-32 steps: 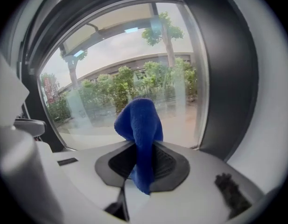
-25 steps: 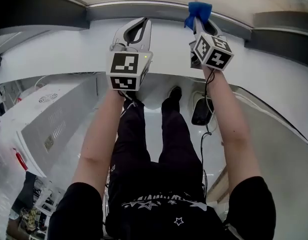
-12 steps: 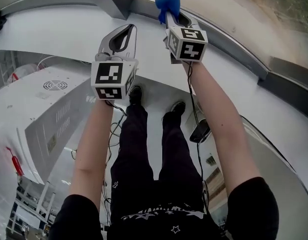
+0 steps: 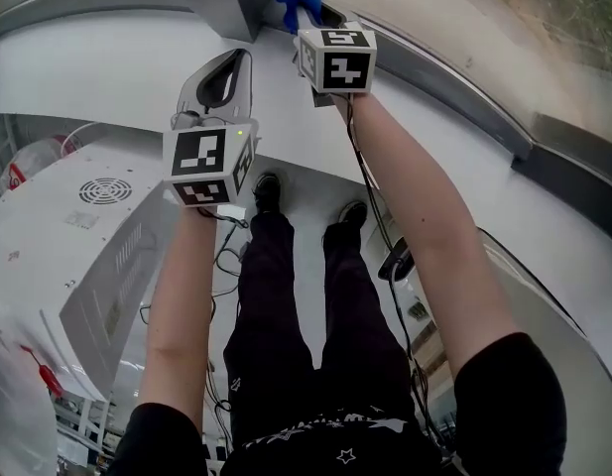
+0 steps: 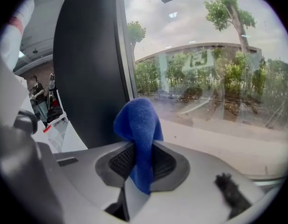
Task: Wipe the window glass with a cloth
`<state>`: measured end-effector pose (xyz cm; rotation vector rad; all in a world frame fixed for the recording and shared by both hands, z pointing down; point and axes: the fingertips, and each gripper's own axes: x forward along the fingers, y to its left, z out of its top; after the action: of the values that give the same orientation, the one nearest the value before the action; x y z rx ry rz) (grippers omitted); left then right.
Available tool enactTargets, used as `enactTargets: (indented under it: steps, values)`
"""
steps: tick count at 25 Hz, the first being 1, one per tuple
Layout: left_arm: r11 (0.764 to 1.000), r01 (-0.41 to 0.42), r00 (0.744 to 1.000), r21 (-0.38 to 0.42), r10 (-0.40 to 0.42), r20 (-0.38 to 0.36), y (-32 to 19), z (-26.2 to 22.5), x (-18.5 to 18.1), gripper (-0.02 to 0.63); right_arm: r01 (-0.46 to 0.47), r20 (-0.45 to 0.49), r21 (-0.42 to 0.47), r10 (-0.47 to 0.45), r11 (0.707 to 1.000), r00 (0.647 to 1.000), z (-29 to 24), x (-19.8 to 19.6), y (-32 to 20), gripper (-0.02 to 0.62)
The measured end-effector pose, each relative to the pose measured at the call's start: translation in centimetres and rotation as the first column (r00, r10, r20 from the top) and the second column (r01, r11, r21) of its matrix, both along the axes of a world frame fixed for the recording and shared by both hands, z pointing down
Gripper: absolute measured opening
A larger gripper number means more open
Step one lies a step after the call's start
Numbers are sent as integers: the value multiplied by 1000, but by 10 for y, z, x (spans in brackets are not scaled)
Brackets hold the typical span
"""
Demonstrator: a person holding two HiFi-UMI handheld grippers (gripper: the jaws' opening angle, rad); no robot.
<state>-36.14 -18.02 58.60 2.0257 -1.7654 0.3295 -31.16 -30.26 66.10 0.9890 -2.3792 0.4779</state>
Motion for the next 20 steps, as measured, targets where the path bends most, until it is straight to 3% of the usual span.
enactTargets:
  steps: [4,9,20]
  values:
    - [1000,-15,1000,-10,15,12,-2,7,1,9,-40,1,-10,40,999,999,9,11,-9,75]
    - [999,-40,999,-32,40,11,-4,14,22,9,-117,1,-37,117,992,993,16,53,-12,77]
    - [974,-221,975,-45,222,16,-22,17,155,9,-245,-11,-46,244,968,970,15,200,-9,77]
